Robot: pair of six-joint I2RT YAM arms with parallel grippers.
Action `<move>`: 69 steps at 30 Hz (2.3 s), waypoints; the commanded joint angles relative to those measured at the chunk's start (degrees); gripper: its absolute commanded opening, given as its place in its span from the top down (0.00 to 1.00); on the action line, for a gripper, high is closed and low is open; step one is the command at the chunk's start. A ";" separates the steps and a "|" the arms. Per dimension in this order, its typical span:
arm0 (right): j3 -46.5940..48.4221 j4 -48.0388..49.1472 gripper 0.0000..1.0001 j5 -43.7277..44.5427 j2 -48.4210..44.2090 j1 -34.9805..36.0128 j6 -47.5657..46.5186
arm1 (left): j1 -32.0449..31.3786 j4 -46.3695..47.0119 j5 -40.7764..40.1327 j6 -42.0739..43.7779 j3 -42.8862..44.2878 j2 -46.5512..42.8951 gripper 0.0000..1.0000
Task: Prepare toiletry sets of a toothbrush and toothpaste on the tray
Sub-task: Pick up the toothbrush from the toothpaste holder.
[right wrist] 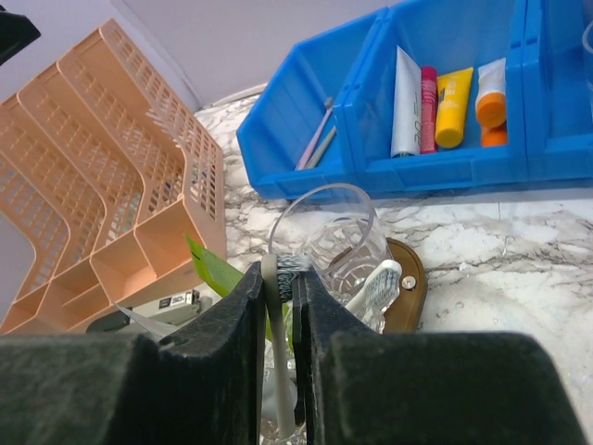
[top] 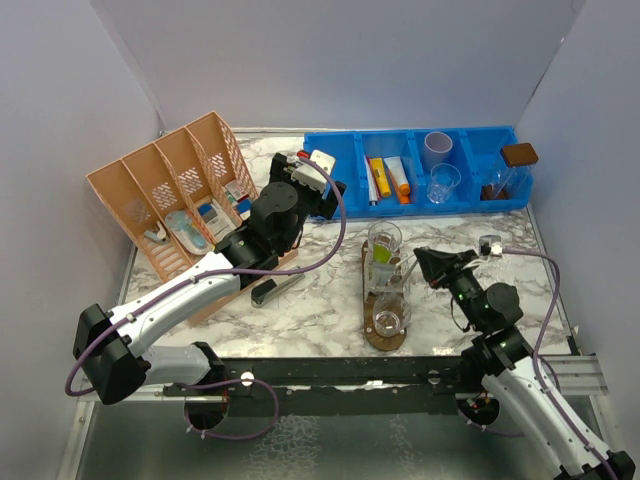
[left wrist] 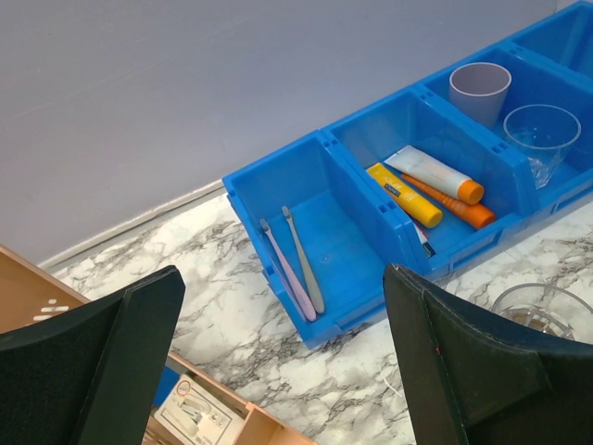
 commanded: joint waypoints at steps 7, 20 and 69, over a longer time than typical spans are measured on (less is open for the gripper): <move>1.31 3.48 0.86 -0.23 2.36 -0.06 -1.75 | 0.02 0.25 1.34 -1.31 1.35 -0.22 0.08; 13.82 -7.01 0.86 2.17 5.08 -0.06 -0.81 | 0.00 -2.76 17.53 -11.63 4.29 3.42 0.08; 43.85 -38.25 0.23 -10.84 17.49 -0.06 4.79 | -8.76 -11.89 32.23 -5.74 12.05 12.09 1.00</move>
